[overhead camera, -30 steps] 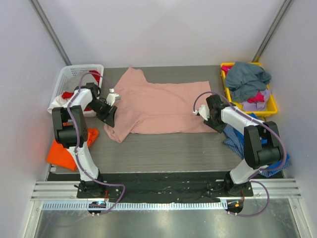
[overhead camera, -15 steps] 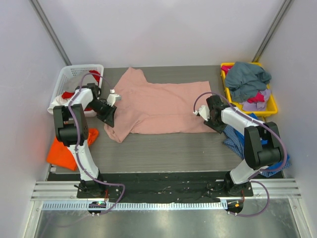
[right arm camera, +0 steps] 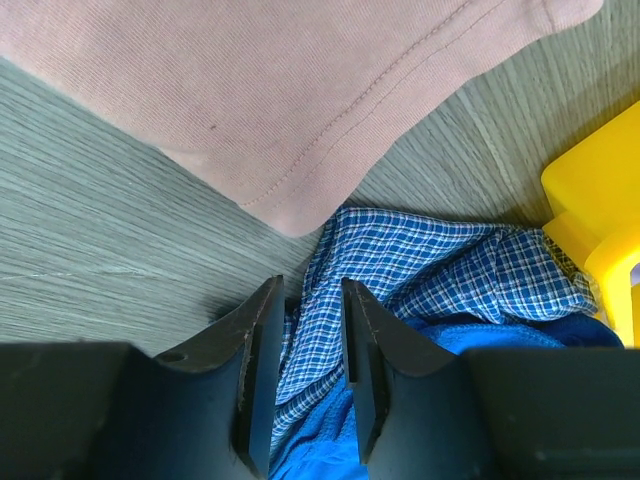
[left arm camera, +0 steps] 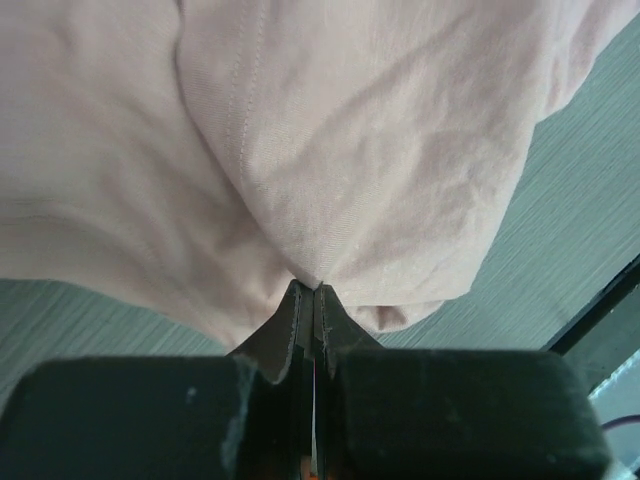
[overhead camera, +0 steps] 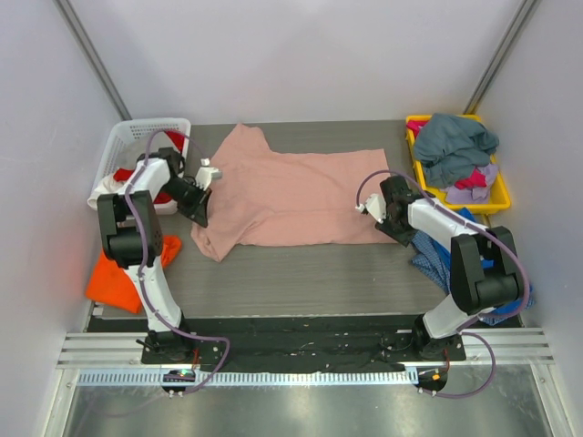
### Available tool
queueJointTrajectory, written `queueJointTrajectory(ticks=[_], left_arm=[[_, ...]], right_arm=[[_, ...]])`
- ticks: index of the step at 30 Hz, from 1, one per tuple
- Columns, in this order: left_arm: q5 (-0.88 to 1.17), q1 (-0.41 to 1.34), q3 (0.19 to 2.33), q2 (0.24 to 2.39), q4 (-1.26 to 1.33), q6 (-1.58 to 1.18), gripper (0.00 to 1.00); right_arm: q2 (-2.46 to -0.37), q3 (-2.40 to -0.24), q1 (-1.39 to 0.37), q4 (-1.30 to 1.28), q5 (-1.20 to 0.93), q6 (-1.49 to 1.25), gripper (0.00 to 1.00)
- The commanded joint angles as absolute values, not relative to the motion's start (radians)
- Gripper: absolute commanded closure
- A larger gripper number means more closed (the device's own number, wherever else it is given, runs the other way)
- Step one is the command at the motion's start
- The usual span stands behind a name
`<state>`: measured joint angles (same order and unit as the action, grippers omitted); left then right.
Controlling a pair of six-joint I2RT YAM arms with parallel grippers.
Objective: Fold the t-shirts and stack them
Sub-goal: Fold the flattened tshirt in 1/3 of the way
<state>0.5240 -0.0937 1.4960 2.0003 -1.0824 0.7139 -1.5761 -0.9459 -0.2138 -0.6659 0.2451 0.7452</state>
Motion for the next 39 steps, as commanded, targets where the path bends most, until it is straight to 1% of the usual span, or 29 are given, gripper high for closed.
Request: queueJointTrajectory(ticks=[1,6,14,19,24,28,35,36,38,39], left_arm=[[0.532,-0.098,1.603,1.902,-1.083,0.687,1.0],[0.497,-0.092,1.735,1.916,-1.118,0.693,1.0],[0.422,-0.078,1.842,1.976,-1.123,0.713,1.0],[0.388,-0.055,1.862,2.014,-1.103,0.712,1.0],[0.344,-0.02,1.862,2.039,-1.057,0.695,0.95],[0.311,-0.009,1.861,2.056,-1.009,0.678,0.94],[0.193,0.04,1.864,2.089,-0.916,0.658,0.79],[0.161,0.043,1.864,2.092,-0.898,0.66,0.72],[0.134,0.048,1.867,2.106,-0.891,0.661,0.69],[0.118,0.046,1.865,2.109,-0.876,0.661,0.65]], right_arm=[[-1.526,-0.945,-0.216,-0.65,0.241,0.726,0.64],[-1.526,-0.943,-0.219,-0.655,0.244,0.723,0.64],[-1.528,-0.93,-0.218,-0.65,0.244,0.719,0.64],[-1.528,-0.92,-0.218,-0.644,0.245,0.718,0.64],[-1.528,-0.914,-0.219,-0.643,0.247,0.715,0.64],[-1.52,-0.904,-0.219,-0.641,0.25,0.716,0.64],[-1.499,-0.887,-0.218,-0.643,0.261,0.719,0.64],[-1.497,-0.885,-0.218,-0.643,0.264,0.719,0.65],[-1.493,-0.884,-0.218,-0.643,0.265,0.719,0.64],[-1.491,-0.885,-0.219,-0.643,0.265,0.719,0.65]])
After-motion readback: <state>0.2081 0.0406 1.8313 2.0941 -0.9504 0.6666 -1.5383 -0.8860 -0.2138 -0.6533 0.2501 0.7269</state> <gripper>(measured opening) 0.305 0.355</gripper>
